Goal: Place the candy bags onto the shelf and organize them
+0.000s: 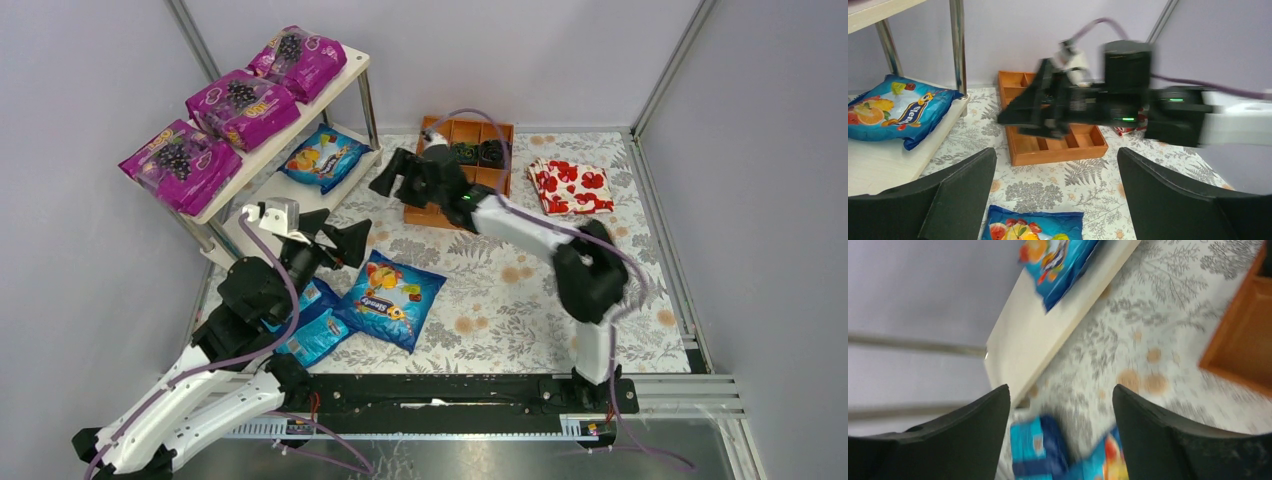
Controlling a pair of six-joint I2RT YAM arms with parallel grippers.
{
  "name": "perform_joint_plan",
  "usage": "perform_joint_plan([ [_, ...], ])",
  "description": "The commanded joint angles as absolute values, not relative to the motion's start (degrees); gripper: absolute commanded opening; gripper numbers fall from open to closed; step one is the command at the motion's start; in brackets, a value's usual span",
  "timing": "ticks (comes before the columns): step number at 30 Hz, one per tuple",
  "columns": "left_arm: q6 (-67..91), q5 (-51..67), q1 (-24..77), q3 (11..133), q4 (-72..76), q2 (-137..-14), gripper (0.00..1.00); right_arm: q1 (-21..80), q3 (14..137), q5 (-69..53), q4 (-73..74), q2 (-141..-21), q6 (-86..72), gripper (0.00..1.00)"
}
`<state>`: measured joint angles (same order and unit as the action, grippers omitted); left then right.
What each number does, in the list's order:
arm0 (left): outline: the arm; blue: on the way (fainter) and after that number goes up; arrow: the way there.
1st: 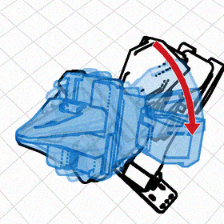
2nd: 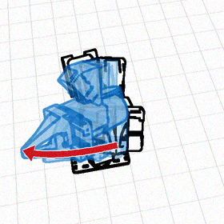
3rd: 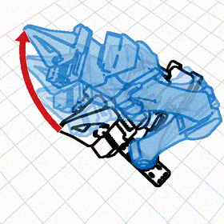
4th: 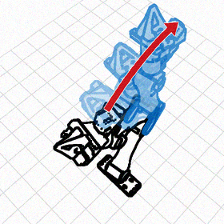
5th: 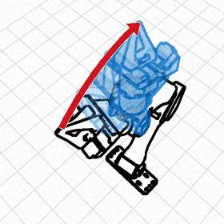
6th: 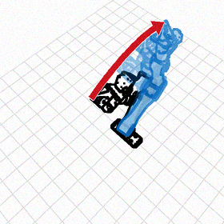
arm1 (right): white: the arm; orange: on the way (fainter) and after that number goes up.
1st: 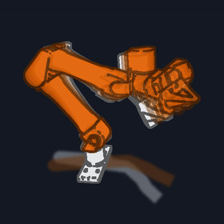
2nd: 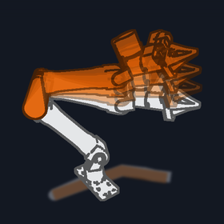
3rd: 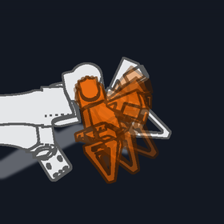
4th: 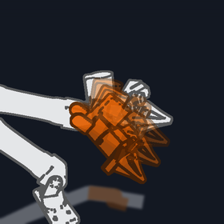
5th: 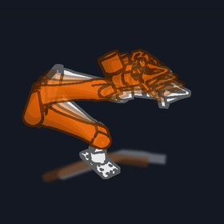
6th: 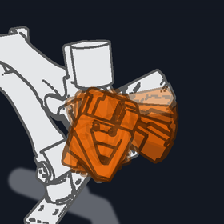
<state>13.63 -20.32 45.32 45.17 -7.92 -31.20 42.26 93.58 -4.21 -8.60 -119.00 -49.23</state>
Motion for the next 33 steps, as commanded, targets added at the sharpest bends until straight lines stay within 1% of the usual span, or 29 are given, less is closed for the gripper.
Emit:
perform_joint_plan([
  [1, 13.09, -21.82, 44.35, 44.32, -4.73, -31.16, 0.95, 42.05, 72.31, -7.27, -11.71, -97.74, -39.64, 0.86],
  [5, 13.60, -21.37, 44.17, 44.53, -5.67, -33.30, 0.95, 42.10, 51.36, -9.56, -14.53, -85.05, -39.48, 0.95],
  [7, 14.34, -20.22, 44.18, 44.40, -5.76, -34.66, 0.96, 42.17, 43.22, -10.39, -16.85, -79.93, -41.27, 0.99],
  [11, 18.21, -15.52, 44.24, 45.47, -8.65, -38.35, 0.96, 42.28, 29.19, -12.01, -23.60, -72.71, -44.28, 1.00],
  [14, 22.43, -10.57, 44.19, 45.08, -12.22, -40.44, 0.96, 42.25, 25.06, -13.26, -24.85, -71.86, -45.31, 1.00],
  [18, 29.47, -5.81, 44.23, 41.62, -16.89, -41.85, 0.96, 42.19, 24.79, -16.51, -29.26, -76.53, -45.98, 1.00],
  [20, 33.49, -4.69, 44.19, 40.19, -19.39, -42.33, 0.96, 42.00, 26.77, -18.72, -30.30, -81.08, -45.74, 1.00],
  [22, 37.64, -4.36, 44.17, 38.25, -21.11, -42.01, 0.96, 40.69, 28.92, -23.63, -32.83, -86.10, -47.36, 1.00],
  [24, 40.69, -3.61, 44.21, 36.09, -20.71, -40.66, 0.96, 39.56, 29.38, -28.48, -39.58, -91.60, -52.43, 1.00],
  [26, 42.77, -3.17, 44.19, 34.39, -19.63, -39.20, 0.97, 39.66, 27.89, -30.33, -51.19, -96.97, -59.04, 1.00],
  [27, 43.39, -3.23, 44.14, 33.82, -19.11, -38.78, 0.97, 40.09, 26.62, -30.25, -59.19, -99.69, -64.43, 1.00],
  [29, 43.39, -3.69, 44.17, 33.73, -18.56, -38.85, 0.97, 41.68, 26.29, -27.69, -67.67, -104.40, -69.82, 1.00],
  [33, 42.47, -5.25, 44.15, 36.47, -18.83, -42.20, 0.97, 47.00, 26.47, -14.33, -71.25, -110.35, -74.09, 1.00],
])
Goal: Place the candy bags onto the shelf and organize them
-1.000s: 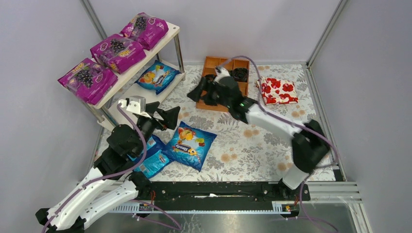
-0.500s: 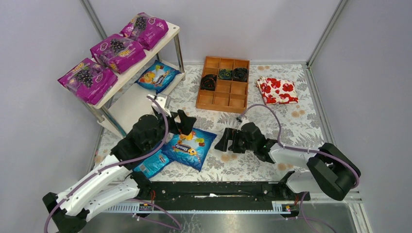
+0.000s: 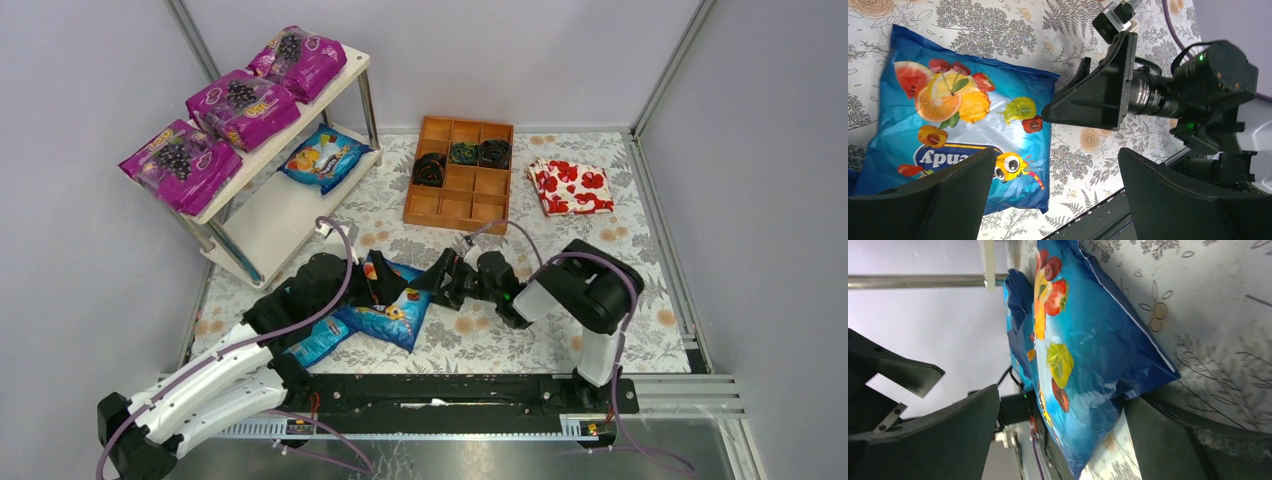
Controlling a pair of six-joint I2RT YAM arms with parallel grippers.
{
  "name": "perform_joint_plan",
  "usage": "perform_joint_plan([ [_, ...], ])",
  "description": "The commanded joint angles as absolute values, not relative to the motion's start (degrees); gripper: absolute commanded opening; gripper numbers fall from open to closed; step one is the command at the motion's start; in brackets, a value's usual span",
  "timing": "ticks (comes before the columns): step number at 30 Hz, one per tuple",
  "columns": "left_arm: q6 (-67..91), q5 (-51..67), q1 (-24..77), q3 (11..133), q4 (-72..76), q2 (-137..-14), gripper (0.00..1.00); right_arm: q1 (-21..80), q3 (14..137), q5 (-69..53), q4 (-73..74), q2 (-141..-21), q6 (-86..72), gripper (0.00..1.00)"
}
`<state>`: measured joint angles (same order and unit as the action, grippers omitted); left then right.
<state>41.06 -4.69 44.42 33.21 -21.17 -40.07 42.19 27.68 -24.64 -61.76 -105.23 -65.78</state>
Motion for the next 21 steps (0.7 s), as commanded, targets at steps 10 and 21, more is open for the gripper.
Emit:
perform_joint_plan([
  [10, 40.94, -4.38, 44.15, 39.28, -15.12, -46.85, 0.97, 50.71, 24.01, 6.87, -62.89, -106.28, -68.05, 0.70],
  [21, 39.83, -5.20, 44.13, 39.16, -15.69, -45.83, 0.97, 50.62, 26.82, 2.63, -65.32, -107.60, -60.73, 0.50],
])
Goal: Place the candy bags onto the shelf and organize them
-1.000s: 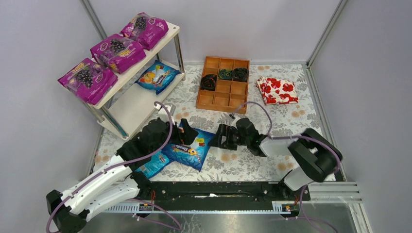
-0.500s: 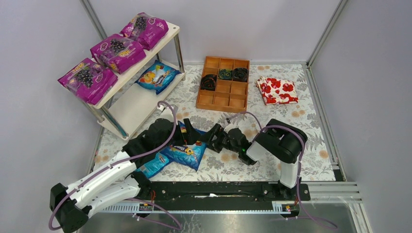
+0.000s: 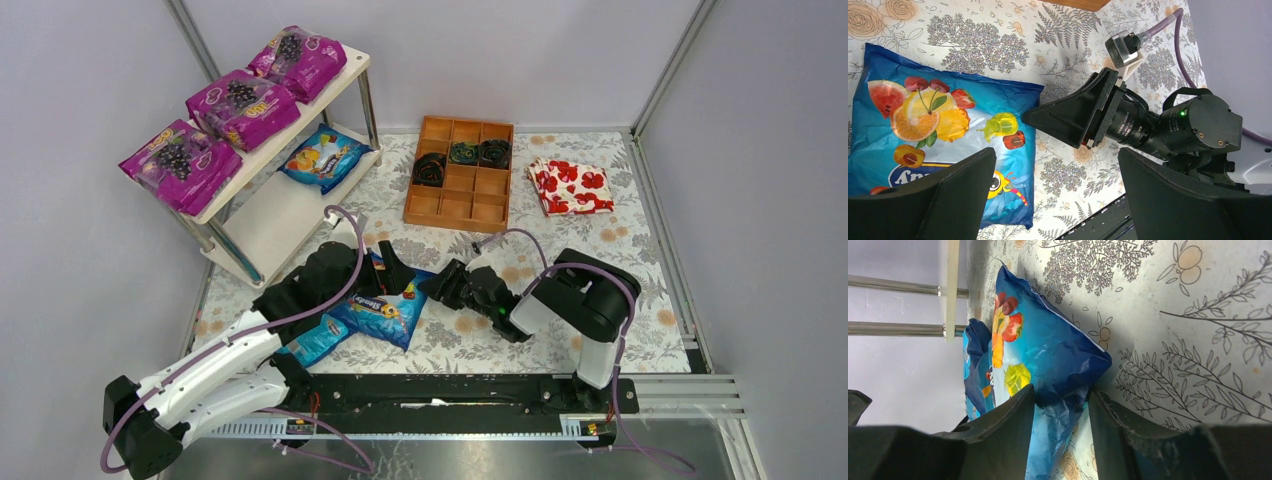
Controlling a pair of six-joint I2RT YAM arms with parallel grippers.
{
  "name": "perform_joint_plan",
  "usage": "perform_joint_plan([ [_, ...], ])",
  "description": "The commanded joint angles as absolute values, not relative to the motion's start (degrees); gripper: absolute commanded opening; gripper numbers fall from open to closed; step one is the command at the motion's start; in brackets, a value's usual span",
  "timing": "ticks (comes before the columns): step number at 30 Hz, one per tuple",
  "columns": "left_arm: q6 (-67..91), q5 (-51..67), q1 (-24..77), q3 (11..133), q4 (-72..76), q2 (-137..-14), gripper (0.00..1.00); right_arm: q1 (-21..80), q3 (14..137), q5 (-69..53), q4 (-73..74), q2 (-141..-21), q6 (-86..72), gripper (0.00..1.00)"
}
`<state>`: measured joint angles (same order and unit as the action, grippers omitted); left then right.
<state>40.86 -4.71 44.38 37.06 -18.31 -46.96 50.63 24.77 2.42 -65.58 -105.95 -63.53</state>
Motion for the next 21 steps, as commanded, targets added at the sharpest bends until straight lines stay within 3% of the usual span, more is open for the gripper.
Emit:
perform_joint_plan([
  [1, 39.74, -5.25, 44.18, 39.26, -15.58, -45.80, 0.97, 50.62, 27.09, 2.51, -65.69, -108.41, -61.14, 0.49],
  [4, 39.07, -5.42, 44.16, 39.61, -15.68, -45.62, 0.98, 50.62, 27.44, 2.93, -66.07, -109.46, -61.58, 0.34],
  [9, 37.75, -6.95, 44.20, 40.29, -17.29, -44.34, 0.98, 48.19, 26.58, 0.89, -58.53, -102.17, -56.11, 0.25],
  [12, 36.96, -7.01, 44.17, 39.86, -17.14, -44.00, 0.98, 44.08, 29.89, -4.10, -44.70, -97.35, -48.36, 0.02],
  [15, 36.65, -6.31, 44.18, 39.12, -16.58, -45.75, 0.99, 40.93, 39.46, -10.33, -24.25, -95.42, -35.58, 0.00],
  [18, 36.61, -4.57, 44.20, 38.86, -16.36, -48.45, 0.99, 40.62, 49.79, -8.62, -5.11, -95.26, -25.81, 0.03],
  [19, 36.46, -3.82, 44.18, 38.77, -16.35, -49.41, 0.99, 40.57, 51.74, -8.21, -2.00, -95.03, -23.80, 0.09],
  [20, 36.20, -2.93, 44.13, 38.62, -16.25, -50.31, 0.99, 40.52, 53.72, -6.48, 2.73, -94.75, -22.28, 0.25],
  [21, 36.11, -2.34, 44.13, 38.51, -16.24, -51.18, 0.99, 40.47, 55.34, -3.46, 6.03, -94.35, -22.04, 0.51],
])
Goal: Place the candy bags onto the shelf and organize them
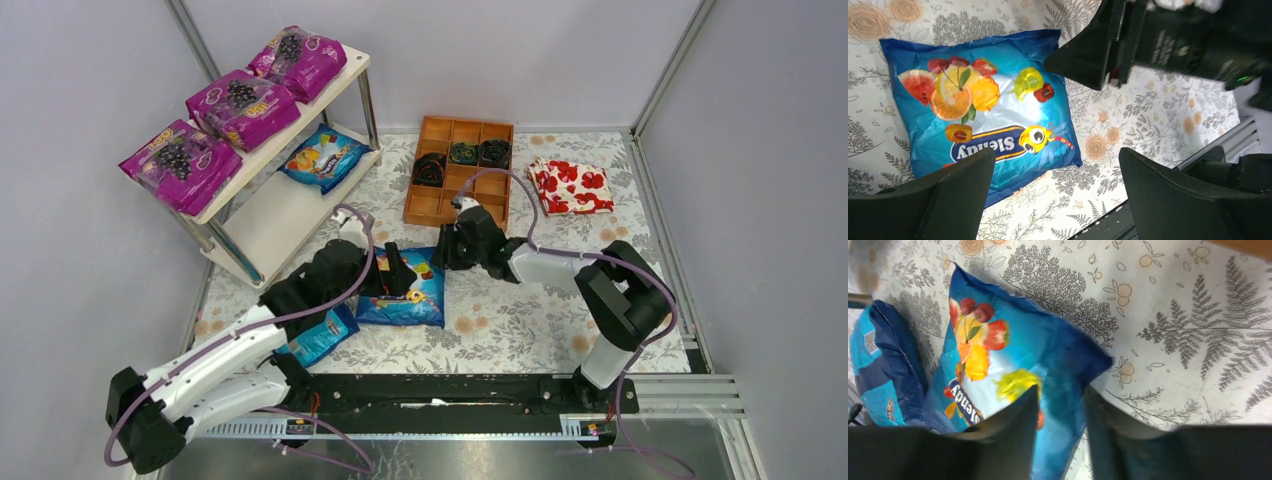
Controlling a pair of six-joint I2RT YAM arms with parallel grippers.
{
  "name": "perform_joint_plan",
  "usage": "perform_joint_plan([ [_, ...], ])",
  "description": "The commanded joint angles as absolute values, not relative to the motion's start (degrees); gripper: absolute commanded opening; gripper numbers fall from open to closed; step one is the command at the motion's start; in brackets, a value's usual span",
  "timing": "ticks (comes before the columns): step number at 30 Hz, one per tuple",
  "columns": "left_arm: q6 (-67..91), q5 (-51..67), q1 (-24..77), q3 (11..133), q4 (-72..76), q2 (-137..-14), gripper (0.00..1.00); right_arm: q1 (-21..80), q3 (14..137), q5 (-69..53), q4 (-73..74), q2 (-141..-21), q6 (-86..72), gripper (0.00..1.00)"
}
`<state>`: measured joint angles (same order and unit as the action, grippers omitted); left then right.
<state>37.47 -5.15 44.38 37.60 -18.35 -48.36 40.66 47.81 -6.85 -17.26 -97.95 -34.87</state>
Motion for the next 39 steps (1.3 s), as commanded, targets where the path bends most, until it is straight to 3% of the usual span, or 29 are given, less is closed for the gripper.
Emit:
perform_joint_plan([
  [1, 36.15, -2.29, 44.20, 38.56, -16.59, -51.96, 0.99, 40.25, 56.32, -1.70, 8.37, -93.86, -22.45, 0.64],
  [2, 36.69, -3.04, 44.11, 38.58, -17.29, -52.58, 0.99, 39.99, 56.91, -1.93, 9.73, -93.15, -22.82, 0.74],
  [3, 37.57, -4.61, 44.08, 38.66, -18.33, -52.87, 0.99, 39.91, 56.87, -3.26, 10.03, -92.36, -23.65, 0.91],
  [4, 38.96, -7.09, 44.07, 38.30, -19.42, -52.82, 0.99, 39.90, 56.18, -5.08, 9.19, -91.46, -25.12, 0.99],
  [5, 40.76, -9.55, 44.10, 37.61, -20.19, -52.26, 0.99, 39.90, 54.58, -7.85, 7.14, -90.31, -27.02, 1.00],
  [9, 46.39, -12.90, 41.68, 33.12, -20.64, -49.78, 0.99, 40.28, 43.93, -18.79, -7.95, -86.43, -36.03, 1.00],
  [20, 55.03, -9.73, 34.29, 27.32, -24.68, -51.04, 0.99, 40.52, 28.99, -18.59, -21.05, -78.67, -46.48, 1.00],
  [28, 58.07, -4.01, 33.96, 23.88, -19.73, -51.05, 0.87, 41.19, 23.56, -22.56, -30.25, -77.88, -51.51, 1.00],
  [36, 57.81, 4.28, 33.95, 19.98, -12.02, -48.58, 0.57, 44.24, 18.01, -22.51, -40.54, -78.54, -58.53, 1.00],
  [39, 58.22, 7.40, 33.93, 18.05, -9.89, -47.01, 0.39, 47.01, 14.18, -17.01, -45.83, -75.46, -61.78, 1.00],
])
